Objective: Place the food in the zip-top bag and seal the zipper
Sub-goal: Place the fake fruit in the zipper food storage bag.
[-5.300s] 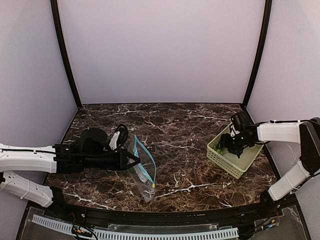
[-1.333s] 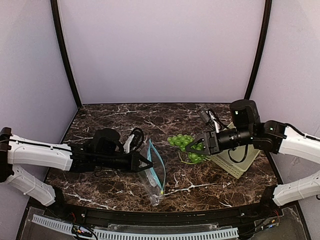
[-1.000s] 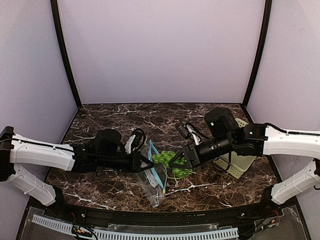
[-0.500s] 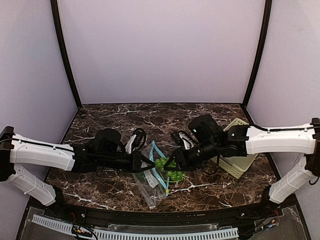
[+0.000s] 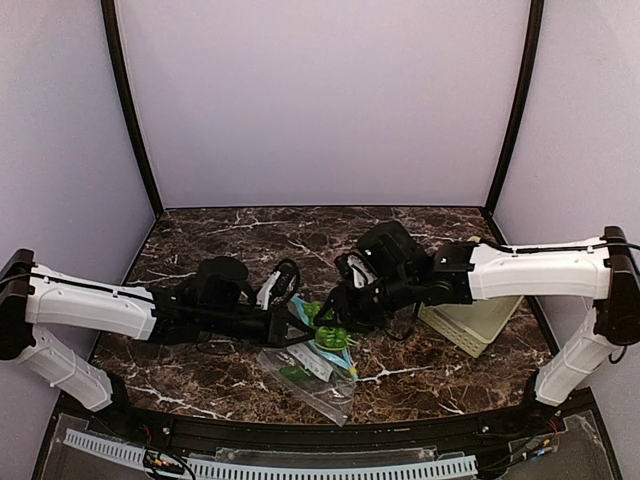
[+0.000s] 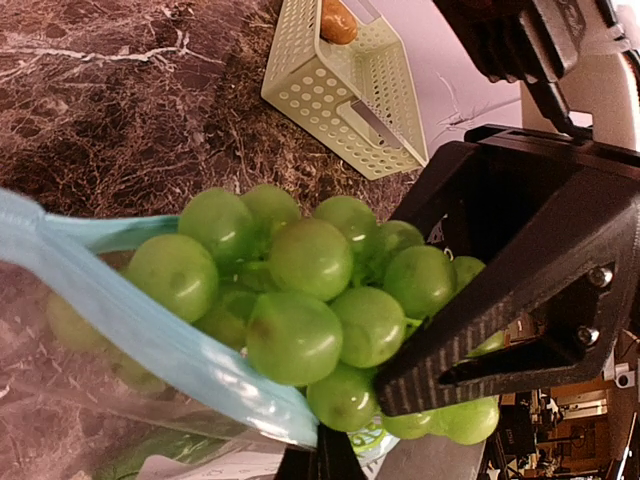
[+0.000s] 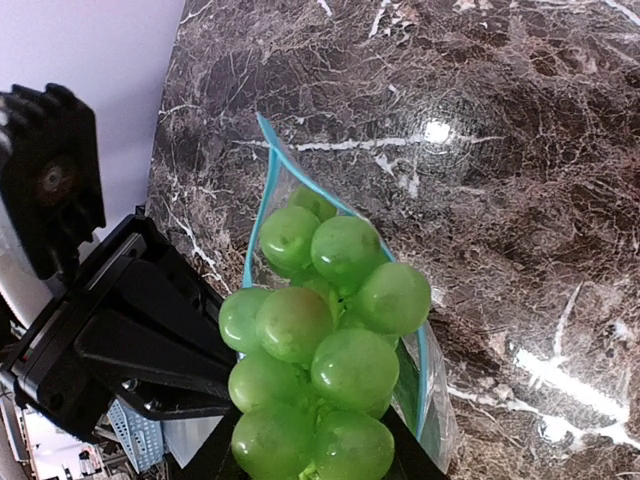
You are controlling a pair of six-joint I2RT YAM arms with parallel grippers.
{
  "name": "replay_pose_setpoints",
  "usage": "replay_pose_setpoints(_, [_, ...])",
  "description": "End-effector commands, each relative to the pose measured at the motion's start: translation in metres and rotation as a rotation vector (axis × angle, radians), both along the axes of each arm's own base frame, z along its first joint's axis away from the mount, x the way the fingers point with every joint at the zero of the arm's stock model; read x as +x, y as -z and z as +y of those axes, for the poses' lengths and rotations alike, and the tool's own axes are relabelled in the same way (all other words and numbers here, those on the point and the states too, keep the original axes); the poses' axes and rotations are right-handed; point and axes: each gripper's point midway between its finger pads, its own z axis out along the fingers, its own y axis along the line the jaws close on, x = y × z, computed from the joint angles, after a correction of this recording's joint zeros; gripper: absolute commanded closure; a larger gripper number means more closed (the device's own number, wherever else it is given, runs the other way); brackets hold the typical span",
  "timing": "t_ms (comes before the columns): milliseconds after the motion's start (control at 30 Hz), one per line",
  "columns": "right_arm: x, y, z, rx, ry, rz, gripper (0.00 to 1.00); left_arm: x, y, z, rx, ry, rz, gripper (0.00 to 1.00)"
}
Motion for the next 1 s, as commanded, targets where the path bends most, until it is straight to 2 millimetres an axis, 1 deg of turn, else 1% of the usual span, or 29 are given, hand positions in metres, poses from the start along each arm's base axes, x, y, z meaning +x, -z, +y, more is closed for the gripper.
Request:
replay_pose_setpoints(0, [0.015, -0.01, 0.011, 0.037, 0.088, -0.018, 0.64, -0.003, -0.021, -0.013, -0.052, 0.057, -0.045, 0.99])
replay_pose_setpoints(100, [0.017, -0.009, 0.014, 0.045, 0.103, -0.028, 0.64, -0.003, -0.019, -0.015, -0.051, 0.062, -0.042, 0.99])
replay_pose_setpoints(167, [0.018, -0.006, 0.015, 0.04, 0.107, -0.041, 0.65, -0.002, -0.019, -0.015, -0.051, 0.058, -0.045, 0.99])
replay_pose_setpoints(267, [0.016, 0.01, 0.011, 0.001, 0.103, -0.038, 0.66, 0.0, -0.021, -0.014, -0.049, 0.041, -0.055, 0.99])
replay_pose_setpoints(367, [0.01, 0.035, -0.001, -0.057, 0.107, -0.018, 0.66, 0.001, -0.024, -0.012, -0.052, 0.033, -0.064, 0.99])
replay_pose_setpoints(467, [0.004, 0.054, -0.012, -0.102, 0.102, -0.005, 0.67, 0.001, -0.025, -0.009, -0.051, 0.023, -0.07, 0.99])
replay_pose_setpoints(633, [-0.004, 0.072, -0.025, -0.164, 0.072, -0.024, 0.68, 0.001, -0.025, -0.005, -0.05, 0.01, -0.076, 0.99])
replay_pose_setpoints(733, [-0.008, 0.074, -0.022, -0.15, 0.032, -0.036, 0.68, 0.001, -0.027, -0.007, -0.066, 0.012, -0.077, 0.99])
replay_pose_setpoints(867, [-0.012, 0.064, -0.005, -0.072, -0.015, -0.049, 0.68, 0.001, -0.026, -0.01, -0.072, 0.023, -0.067, 0.99])
replay_pose_setpoints(967, [-0.007, 0.057, 0.004, -0.037, 0.0, -0.054, 0.68, 0.0, -0.026, -0.013, -0.08, 0.032, -0.061, 0.99])
